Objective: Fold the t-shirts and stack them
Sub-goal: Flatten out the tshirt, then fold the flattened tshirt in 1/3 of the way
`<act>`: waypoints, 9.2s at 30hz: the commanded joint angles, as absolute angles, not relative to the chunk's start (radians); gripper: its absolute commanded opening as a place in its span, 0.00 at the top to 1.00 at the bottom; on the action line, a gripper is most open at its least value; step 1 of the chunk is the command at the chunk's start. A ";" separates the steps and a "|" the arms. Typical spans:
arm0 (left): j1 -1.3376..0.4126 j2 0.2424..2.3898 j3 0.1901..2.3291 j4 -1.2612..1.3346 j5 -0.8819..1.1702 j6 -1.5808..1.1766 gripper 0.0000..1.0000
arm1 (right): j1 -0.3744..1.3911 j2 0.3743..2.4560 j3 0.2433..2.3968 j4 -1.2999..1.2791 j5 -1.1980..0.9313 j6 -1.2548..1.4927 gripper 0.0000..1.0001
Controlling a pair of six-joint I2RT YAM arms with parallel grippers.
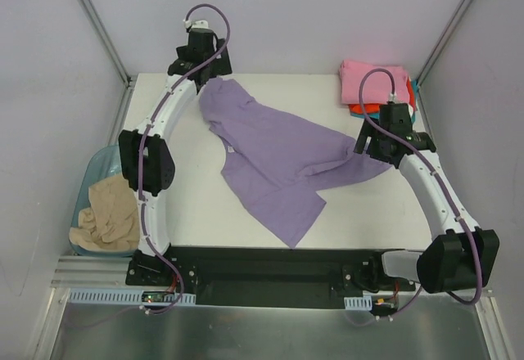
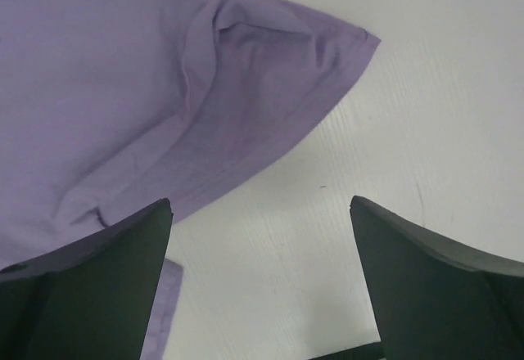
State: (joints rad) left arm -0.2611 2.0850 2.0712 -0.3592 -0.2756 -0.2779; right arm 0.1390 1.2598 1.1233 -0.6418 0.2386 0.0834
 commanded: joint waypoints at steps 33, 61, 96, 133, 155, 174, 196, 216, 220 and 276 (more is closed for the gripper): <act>-1.273 1.810 1.270 -0.544 -0.092 -0.844 0.34 | -0.026 0.968 0.957 -0.643 0.281 0.176 0.03; -1.198 1.938 1.398 -1.166 -0.521 -1.155 1.00 | -0.075 0.953 0.914 -0.611 0.230 0.135 0.03; -0.592 1.370 1.353 -0.787 -0.661 -0.721 1.00 | -0.226 1.502 0.951 -0.592 -0.155 0.195 0.45; -0.535 1.185 1.640 -0.577 -0.792 -0.422 1.00 | -0.150 1.243 1.293 -0.374 -0.135 0.098 0.99; -0.535 0.971 2.152 -0.290 -0.149 -0.035 1.00 | -0.150 0.822 2.028 -0.637 0.114 -0.264 0.99; -0.388 1.767 2.013 -0.204 -0.284 0.273 1.00 | -0.158 1.182 1.374 -0.361 0.046 -0.195 0.99; -0.345 2.301 2.053 -0.210 -0.158 0.170 1.00 | -0.163 1.959 1.595 -0.327 -0.118 -0.186 0.99; -0.394 1.542 1.244 -0.193 -0.064 -0.190 1.00 | -0.164 1.612 1.301 -0.422 -0.094 -0.230 0.96; -0.431 1.392 1.066 -0.195 -0.106 -0.261 1.00 | -0.167 1.562 1.282 -0.474 -0.063 -0.258 0.96; -0.411 1.759 1.298 -0.509 -0.058 -0.437 1.00 | 0.691 1.459 1.023 -0.080 -0.442 -0.064 0.24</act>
